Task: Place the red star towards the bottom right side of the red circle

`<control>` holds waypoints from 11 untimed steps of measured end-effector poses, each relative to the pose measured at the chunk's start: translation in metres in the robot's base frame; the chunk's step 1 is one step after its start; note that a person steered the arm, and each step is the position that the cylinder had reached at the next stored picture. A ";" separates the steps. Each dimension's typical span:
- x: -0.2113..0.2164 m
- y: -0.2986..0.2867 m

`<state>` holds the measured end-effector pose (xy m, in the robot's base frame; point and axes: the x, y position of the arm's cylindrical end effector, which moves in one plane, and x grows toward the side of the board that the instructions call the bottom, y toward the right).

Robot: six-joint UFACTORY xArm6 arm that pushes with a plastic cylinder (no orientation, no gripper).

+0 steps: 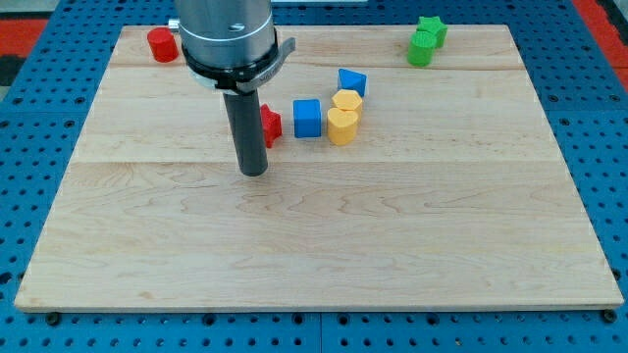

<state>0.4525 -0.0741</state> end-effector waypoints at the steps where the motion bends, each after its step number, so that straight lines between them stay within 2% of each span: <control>1: -0.009 0.000; 2: -0.031 0.007; 3: -0.040 0.067; 4: -0.042 0.058; 5: -0.052 -0.007; 7: -0.108 -0.079; 8: -0.080 -0.060; 9: -0.032 -0.084; 10: -0.035 -0.029; 11: -0.063 0.004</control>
<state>0.3898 -0.0699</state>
